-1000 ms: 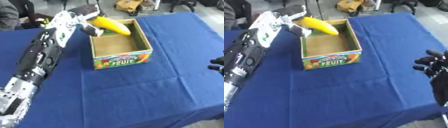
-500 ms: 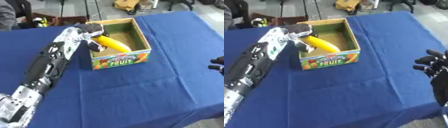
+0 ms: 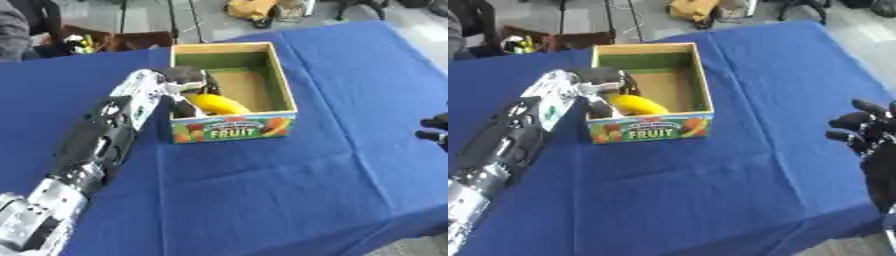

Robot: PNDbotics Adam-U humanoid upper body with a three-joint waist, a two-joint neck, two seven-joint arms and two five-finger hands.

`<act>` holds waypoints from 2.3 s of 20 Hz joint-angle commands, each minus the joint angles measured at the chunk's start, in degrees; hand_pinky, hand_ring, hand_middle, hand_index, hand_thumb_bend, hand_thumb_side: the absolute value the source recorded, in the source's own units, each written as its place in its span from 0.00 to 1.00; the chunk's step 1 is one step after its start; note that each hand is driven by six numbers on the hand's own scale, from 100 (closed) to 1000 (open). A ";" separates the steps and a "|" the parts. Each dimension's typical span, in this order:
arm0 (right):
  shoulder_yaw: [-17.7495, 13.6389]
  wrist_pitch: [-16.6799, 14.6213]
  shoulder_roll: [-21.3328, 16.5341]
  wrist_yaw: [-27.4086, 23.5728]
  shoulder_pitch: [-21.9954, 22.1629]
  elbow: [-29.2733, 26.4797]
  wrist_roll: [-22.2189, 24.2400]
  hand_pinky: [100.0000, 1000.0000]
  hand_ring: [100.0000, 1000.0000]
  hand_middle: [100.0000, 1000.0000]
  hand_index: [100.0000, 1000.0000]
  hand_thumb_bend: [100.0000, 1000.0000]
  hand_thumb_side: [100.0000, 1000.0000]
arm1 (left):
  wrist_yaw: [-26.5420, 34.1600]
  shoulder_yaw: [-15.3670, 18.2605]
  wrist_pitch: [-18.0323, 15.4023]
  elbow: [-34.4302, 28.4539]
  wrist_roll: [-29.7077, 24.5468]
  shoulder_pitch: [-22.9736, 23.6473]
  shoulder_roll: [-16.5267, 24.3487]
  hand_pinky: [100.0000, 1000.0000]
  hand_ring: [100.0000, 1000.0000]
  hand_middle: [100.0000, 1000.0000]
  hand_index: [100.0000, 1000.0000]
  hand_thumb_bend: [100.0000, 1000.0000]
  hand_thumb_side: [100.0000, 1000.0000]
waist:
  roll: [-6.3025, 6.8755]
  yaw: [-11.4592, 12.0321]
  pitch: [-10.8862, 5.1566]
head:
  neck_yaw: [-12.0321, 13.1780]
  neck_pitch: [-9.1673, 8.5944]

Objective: Pick up objects on the table and place them in the box.

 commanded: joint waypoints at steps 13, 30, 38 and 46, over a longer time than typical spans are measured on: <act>-1.65 -0.51 -0.94 -0.13 0.57 -0.14 -0.96 0.60 0.62 0.51 0.73 0.00 0.87 | 22.96 0.04 4.69 -25.03 10.07 4.53 8.42 0.72 0.69 0.68 0.78 0.94 0.59 | -0.59 3.79 -1.73 | -2.74 -0.12; -2.88 -1.01 -1.49 0.51 2.57 0.21 -2.21 0.60 0.62 0.51 0.73 0.00 0.87 | 38.30 11.22 20.26 -50.83 7.77 34.42 15.56 0.66 0.61 0.61 0.73 0.63 0.65 | -0.80 11.21 -3.17 | -6.00 1.54; -3.22 -1.15 -1.43 0.44 2.62 0.16 -2.48 0.60 0.62 0.51 0.73 0.00 0.85 | 49.77 14.83 23.62 -51.58 13.64 39.12 9.74 0.62 0.58 0.58 0.71 0.48 0.75 | -0.95 11.91 -3.18 | -6.03 1.44; -3.20 -1.16 -1.34 0.58 2.21 0.07 -2.44 0.60 0.62 0.51 0.73 0.00 0.87 | 58.13 16.50 26.59 -52.00 15.57 42.47 5.64 0.62 0.57 0.57 0.71 0.38 0.90 | -0.92 12.05 -2.53 | -6.36 1.36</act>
